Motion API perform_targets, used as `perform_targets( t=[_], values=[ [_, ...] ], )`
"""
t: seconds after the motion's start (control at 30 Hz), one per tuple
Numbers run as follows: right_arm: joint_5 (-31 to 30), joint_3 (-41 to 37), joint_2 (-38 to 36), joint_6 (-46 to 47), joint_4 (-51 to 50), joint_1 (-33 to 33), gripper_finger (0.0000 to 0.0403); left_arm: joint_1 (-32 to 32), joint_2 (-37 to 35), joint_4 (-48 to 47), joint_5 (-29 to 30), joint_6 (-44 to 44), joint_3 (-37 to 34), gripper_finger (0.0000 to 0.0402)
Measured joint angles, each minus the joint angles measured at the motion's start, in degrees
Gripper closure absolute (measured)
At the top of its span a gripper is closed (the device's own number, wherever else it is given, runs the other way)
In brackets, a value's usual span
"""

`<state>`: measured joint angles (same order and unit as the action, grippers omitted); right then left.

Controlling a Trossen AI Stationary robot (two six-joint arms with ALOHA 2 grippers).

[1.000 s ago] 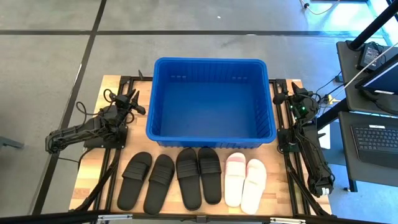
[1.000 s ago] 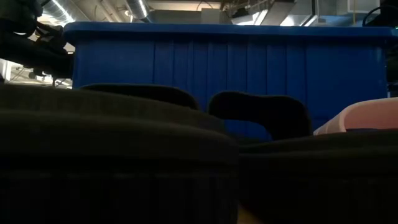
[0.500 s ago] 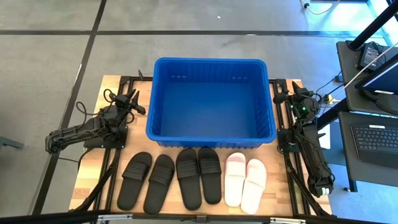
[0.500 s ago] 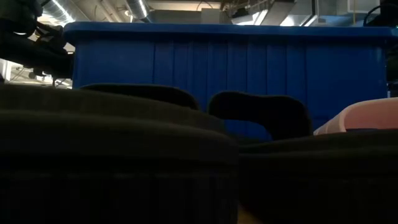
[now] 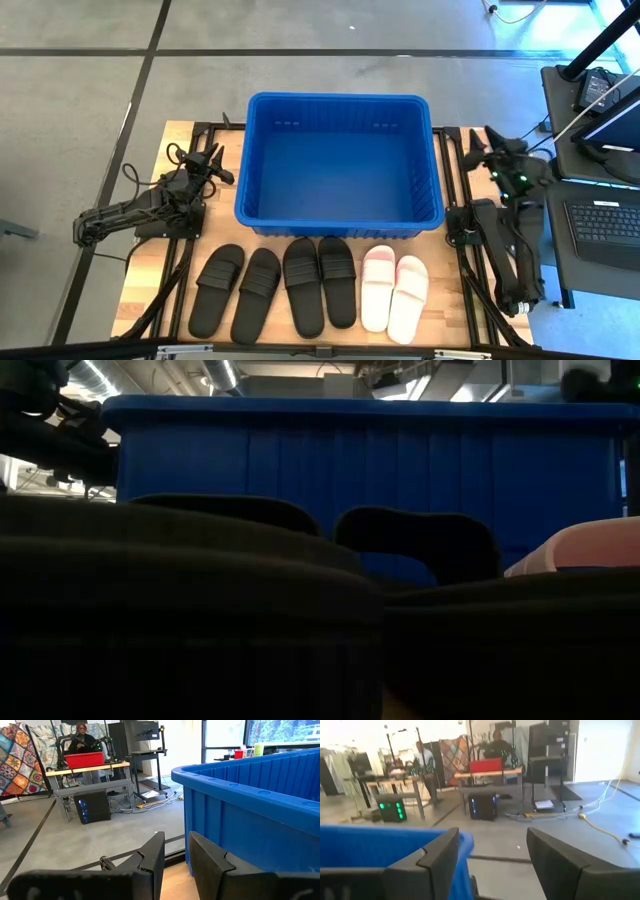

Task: Pick and place slides into bin
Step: Put the pink slipper into the blue bin

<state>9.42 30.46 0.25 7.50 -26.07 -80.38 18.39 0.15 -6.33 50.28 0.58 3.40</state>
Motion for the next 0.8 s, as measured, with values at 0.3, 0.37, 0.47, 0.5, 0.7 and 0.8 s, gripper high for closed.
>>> perform_targets(
  t=[0.3, 0.37, 0.47, 0.5, 0.7, 0.8],
  values=[
    [26.2, 14.1, 3.2, -3.1, -14.1, 0.0, 0.0169, 0.0, 0.0, 0.0, 0.0, 0.0, 0.0, 0.0319],
    [28.5, 16.9, 4.5, -6.5, -19.4, 0.0, 0.0169, 0.0, 0.0, 0.0, 0.0, 0.0, 0.0, 0.0319],
    [28.8, 21.5, 7.1, -11.0, -25.8, -0.2, 0.0169, 0.0, 0.0, 0.0, 0.0, 0.0, 0.0, 0.0319],
    [28.8, 23.1, 8.1, -12.5, -27.0, -0.3, 0.0169, 0.0, 0.0, 0.0, 0.0, 0.0, 0.0, 0.0319],
    [30.1, 32.2, 16.2, -19.5, -30.5, -1.8, 0.0169, 0.0, 0.0, 0.0, 0.0, 0.1, 0.0, 0.0319],
    [33.7, 34.9, 20.7, -21.1, -31.0, -2.4, 0.0169, 0.0, 0.0, 0.0, 0.0, 0.1, 0.0, 0.0319]
  ],
)
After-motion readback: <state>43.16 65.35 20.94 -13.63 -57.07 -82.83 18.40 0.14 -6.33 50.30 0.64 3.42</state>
